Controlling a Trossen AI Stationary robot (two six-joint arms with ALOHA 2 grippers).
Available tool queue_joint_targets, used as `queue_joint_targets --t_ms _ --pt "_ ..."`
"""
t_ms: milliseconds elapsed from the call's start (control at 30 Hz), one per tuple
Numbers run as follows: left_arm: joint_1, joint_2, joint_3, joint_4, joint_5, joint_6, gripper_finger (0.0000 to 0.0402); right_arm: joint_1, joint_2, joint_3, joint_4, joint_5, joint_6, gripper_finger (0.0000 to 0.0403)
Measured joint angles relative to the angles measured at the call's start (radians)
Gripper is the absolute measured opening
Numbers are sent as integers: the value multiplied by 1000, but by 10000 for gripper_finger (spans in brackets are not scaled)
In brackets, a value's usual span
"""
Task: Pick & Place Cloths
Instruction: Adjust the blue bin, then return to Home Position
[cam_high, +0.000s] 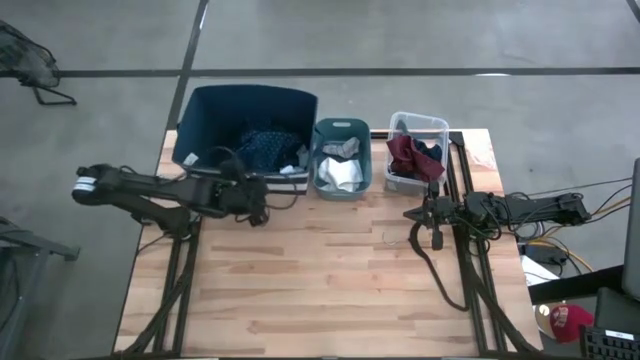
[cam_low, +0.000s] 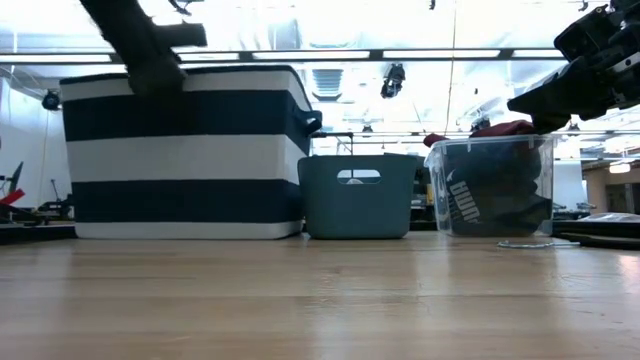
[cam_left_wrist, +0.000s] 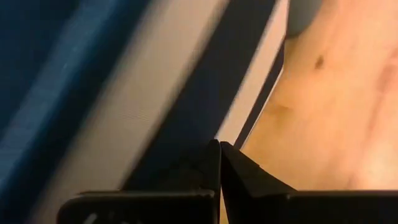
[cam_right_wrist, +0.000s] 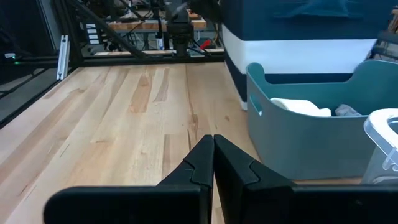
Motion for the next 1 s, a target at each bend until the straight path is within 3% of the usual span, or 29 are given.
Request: queue_joint_targets --t_ms 133,333,467,633,867,1000 --pt "60 11 -2 96 -13 48 2 0 0 0 0 0 -1 8" --pt "50 6 37 81 86 49 5 0 0 0 0 0 0 8" --pt "-31 -39 80 79 156 25 3 0 0 0 0 0 0 8" --pt "-194 -140 75 95 138 -9 2 0 0 0 0 0 0 8" --pt "-480 -350 -158 362 66 -24 2 0 0 0 0 0 0 8" --pt "-540 -495 -330 541 57 17 2 0 0 0 0 0 0 8"
